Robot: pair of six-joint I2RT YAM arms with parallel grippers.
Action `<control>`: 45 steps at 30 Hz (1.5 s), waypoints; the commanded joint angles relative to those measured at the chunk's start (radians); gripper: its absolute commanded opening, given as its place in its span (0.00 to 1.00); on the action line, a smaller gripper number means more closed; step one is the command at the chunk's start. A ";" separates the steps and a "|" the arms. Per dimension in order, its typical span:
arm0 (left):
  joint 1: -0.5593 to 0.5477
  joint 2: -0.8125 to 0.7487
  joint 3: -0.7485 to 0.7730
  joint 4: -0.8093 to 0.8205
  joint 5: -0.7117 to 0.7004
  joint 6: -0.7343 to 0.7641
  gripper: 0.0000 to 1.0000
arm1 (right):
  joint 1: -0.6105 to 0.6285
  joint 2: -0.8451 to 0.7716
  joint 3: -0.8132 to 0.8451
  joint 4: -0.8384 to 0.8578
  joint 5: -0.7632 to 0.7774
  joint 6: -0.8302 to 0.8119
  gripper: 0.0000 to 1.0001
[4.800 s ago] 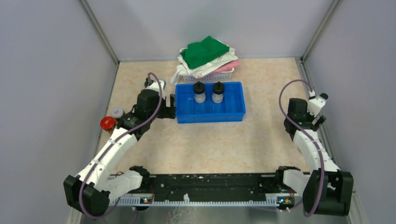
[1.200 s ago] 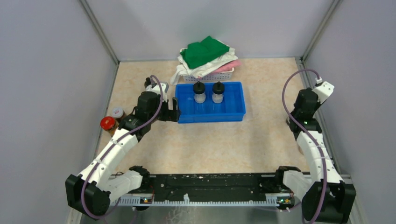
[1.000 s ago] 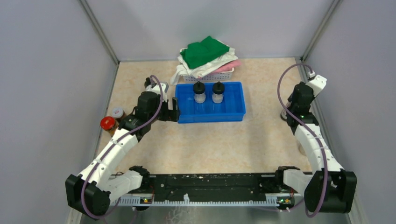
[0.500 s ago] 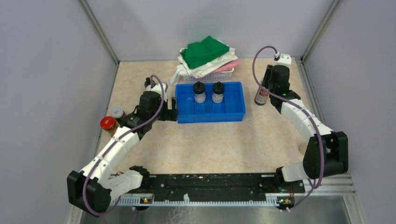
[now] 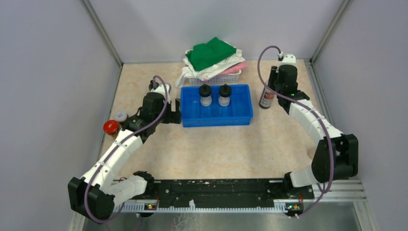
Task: Organize the condiment bottles
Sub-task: Pick up the bottle from the center of the board, then place the bottle in the storage box.
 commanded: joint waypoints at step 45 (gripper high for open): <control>0.003 0.005 0.097 -0.023 -0.033 0.001 0.98 | 0.271 0.132 0.491 -0.055 0.021 -0.138 0.00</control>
